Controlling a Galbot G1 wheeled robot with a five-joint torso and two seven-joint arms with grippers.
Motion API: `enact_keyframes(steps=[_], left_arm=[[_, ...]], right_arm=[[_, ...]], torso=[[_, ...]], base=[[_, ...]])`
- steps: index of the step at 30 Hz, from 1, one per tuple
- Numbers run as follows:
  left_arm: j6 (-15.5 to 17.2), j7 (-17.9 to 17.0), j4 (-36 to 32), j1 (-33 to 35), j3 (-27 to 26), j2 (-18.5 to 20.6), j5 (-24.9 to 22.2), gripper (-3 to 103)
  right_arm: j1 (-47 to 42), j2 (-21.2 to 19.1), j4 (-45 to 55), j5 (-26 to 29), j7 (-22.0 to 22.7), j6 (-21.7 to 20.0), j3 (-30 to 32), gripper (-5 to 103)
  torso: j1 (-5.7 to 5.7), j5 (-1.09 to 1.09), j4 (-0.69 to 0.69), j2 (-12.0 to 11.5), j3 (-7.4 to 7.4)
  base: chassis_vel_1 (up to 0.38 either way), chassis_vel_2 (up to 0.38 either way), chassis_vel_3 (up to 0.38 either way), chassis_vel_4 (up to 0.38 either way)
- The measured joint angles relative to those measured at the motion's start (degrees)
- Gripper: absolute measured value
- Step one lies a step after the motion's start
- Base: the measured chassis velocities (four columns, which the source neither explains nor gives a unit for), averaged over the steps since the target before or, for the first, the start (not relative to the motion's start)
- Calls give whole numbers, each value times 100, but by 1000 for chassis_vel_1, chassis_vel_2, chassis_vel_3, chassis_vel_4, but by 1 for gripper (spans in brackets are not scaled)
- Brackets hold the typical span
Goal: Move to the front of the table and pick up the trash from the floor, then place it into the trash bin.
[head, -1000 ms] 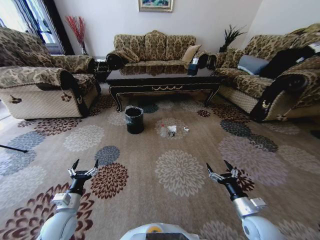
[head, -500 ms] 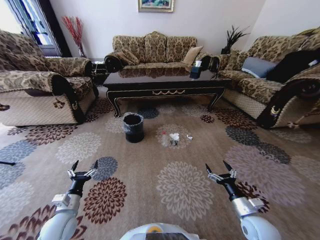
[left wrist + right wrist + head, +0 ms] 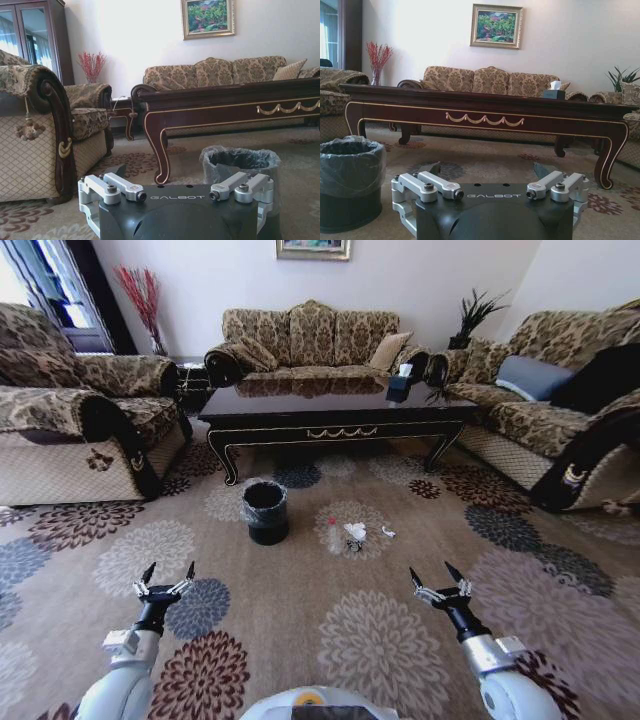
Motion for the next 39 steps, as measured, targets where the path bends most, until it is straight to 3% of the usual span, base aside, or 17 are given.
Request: enact_keyframes(steps=[29,39], left_arm=[[-11,-16,40,-42,-8,6,-46,100],[189,-127,-16,-220,37,21,59,100]], right_arm=[[14,45,1,-113,52,-9,-64,100],[84,86,6,-152,287,-51,-104,100]], torso=[[0,0,0,1,0],[0,0,0,1,0]], base=[[-197,198,196,-197],[-163,168,166,-177]])
